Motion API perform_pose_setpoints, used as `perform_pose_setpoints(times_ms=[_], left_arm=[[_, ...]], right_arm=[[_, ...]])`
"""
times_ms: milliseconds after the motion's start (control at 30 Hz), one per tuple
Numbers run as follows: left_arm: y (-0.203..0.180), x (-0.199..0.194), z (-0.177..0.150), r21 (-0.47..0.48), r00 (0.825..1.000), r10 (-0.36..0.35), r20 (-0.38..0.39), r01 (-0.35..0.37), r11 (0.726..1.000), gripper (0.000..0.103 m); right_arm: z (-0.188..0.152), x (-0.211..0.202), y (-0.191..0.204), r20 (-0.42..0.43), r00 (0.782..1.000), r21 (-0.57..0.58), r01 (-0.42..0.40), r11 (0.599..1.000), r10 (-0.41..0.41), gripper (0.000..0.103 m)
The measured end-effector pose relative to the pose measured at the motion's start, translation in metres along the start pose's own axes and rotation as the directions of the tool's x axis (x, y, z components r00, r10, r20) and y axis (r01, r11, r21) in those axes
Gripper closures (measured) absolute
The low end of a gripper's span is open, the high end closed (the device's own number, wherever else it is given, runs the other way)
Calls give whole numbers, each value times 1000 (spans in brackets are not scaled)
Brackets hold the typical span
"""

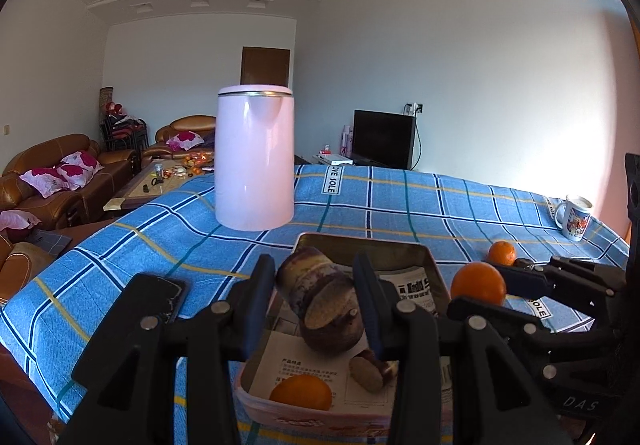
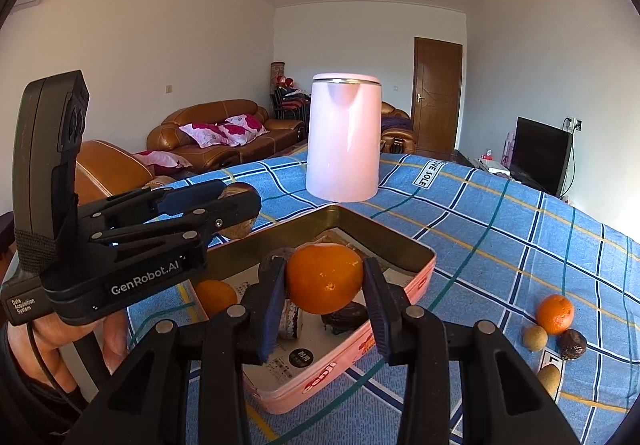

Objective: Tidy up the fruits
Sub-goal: 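Carry the tuber piece with the left gripper while the right gripper carries the orange to the tin, then open the left gripper over the tin while the right gripper releases the orange into it, then grasp a small yellow-brown round fruit with the left gripper while the right gripper grasps the dark brown round fruit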

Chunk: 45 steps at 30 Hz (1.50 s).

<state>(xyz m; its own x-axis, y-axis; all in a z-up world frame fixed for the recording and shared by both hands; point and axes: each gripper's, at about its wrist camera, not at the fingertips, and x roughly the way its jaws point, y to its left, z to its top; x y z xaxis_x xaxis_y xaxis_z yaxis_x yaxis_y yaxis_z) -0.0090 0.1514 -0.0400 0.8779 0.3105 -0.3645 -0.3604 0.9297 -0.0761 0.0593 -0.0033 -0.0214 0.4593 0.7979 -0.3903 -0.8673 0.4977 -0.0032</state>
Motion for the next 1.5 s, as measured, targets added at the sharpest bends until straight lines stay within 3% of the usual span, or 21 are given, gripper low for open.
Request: perform_pose_setpoints(times_ms=[433, 633, 667, 733, 767, 900, 1033, 1100, 1267, 1367, 1500], left_arm=[[4, 21, -16, 7, 995, -4, -97, 5, 1000, 61], [0, 27, -19, 19, 993, 6, -121, -4, 1000, 60], [-1, 28, -19, 23, 993, 11, -118, -8, 1000, 59], [-4, 27, -17, 25, 993, 3, -116, 0, 1000, 56], [-5, 25, -16, 27, 994, 1, -111, 2, 1000, 55], [-11, 17, -8, 31, 997, 5, -81, -3, 1000, 45], [-23, 8, 3, 34, 999, -10, -39, 11, 999, 36], [-35, 6, 8, 50, 999, -31, -26, 32, 998, 36], [-77, 12, 18, 100, 994, -102, -33, 105, 989, 31], [-101, 24, 21, 113, 985, -158, -70, 166, 980, 30], [-125, 39, 20, 119, 972, -202, -124, 216, 969, 30]], right_arm=[[-12, 30, 7, -159, 987, -15, -26, 1000, 24, 63], [-15, 31, 11, -186, 982, -25, -41, 999, 36, 62], [-15, 30, 11, -185, 982, -20, -47, 999, 43, 61], [-14, 27, 8, -179, 982, 1, -68, 998, 67, 49], [-13, 24, 7, -170, 983, 7, -73, 997, 73, 38], [-12, 10, -4, -137, 990, 2, -37, 999, 37, 36], [-10, -18, -41, -109, 993, 21, 57, 998, -54, 36], [-12, -29, -69, -123, 984, 42, 137, 990, -131, 36], [-27, -32, -157, -242, 926, 172, 333, 927, -288, 36], [-39, -22, -196, -309, 899, 243, 390, 888, -310, 36], [-52, -8, -218, -351, 901, 316, 370, 874, -254, 36]])
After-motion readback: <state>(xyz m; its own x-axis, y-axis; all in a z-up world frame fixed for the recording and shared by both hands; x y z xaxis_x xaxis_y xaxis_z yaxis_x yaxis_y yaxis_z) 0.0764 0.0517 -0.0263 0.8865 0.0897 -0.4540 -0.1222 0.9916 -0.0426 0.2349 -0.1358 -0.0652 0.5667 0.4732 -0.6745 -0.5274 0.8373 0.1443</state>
